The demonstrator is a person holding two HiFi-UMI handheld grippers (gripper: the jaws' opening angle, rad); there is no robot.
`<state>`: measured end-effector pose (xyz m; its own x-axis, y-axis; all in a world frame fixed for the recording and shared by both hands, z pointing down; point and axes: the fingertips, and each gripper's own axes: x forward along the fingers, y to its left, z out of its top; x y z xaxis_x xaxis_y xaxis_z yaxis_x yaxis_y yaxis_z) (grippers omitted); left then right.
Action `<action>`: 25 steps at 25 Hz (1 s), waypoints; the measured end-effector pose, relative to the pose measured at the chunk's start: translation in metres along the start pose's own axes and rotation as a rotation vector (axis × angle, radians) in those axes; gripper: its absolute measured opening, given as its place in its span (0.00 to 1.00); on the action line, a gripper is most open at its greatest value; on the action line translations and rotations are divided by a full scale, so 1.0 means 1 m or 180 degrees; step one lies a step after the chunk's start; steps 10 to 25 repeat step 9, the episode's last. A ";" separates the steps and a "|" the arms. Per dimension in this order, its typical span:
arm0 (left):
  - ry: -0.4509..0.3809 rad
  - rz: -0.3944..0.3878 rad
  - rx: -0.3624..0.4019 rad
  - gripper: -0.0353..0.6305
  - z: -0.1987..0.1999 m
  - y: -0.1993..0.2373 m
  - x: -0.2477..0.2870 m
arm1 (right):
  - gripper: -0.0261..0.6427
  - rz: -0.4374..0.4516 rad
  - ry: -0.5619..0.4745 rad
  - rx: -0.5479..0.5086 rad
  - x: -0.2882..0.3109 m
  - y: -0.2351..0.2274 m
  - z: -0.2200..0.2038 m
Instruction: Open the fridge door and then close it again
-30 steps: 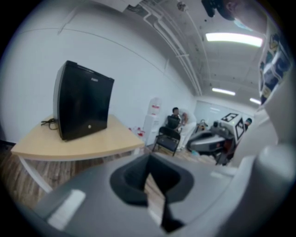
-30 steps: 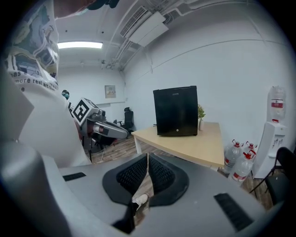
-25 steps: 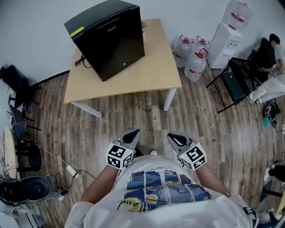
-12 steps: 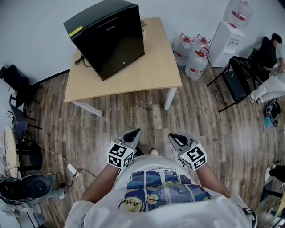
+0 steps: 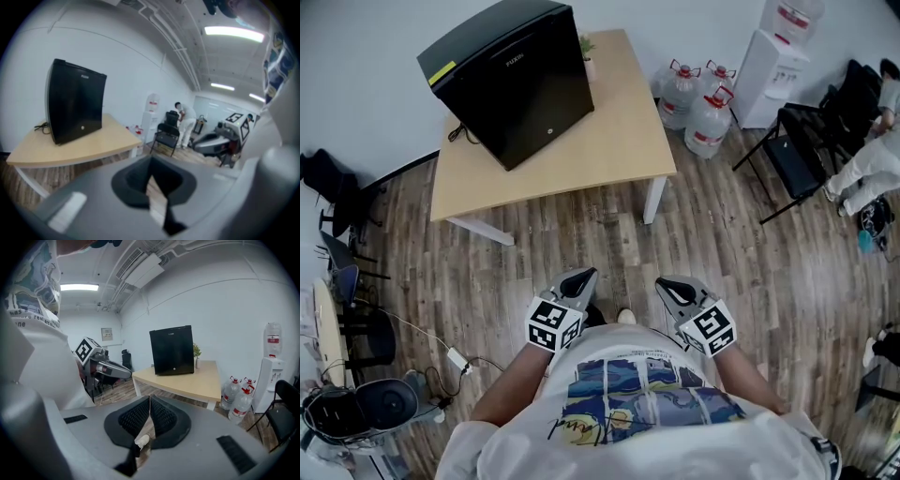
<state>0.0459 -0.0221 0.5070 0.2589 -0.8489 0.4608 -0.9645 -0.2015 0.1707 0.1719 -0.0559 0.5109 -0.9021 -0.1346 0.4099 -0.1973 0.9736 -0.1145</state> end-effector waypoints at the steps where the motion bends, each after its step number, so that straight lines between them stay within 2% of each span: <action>1: -0.0001 -0.0014 0.0009 0.06 0.001 -0.001 0.003 | 0.06 -0.0007 0.0016 0.0011 -0.001 -0.001 -0.003; 9: 0.0066 -0.0094 0.0067 0.06 0.011 0.000 0.028 | 0.06 -0.0044 0.0079 0.0062 0.002 -0.027 -0.005; 25: 0.0066 -0.0094 0.0067 0.06 0.011 0.000 0.028 | 0.06 -0.0044 0.0079 0.0062 0.002 -0.027 -0.005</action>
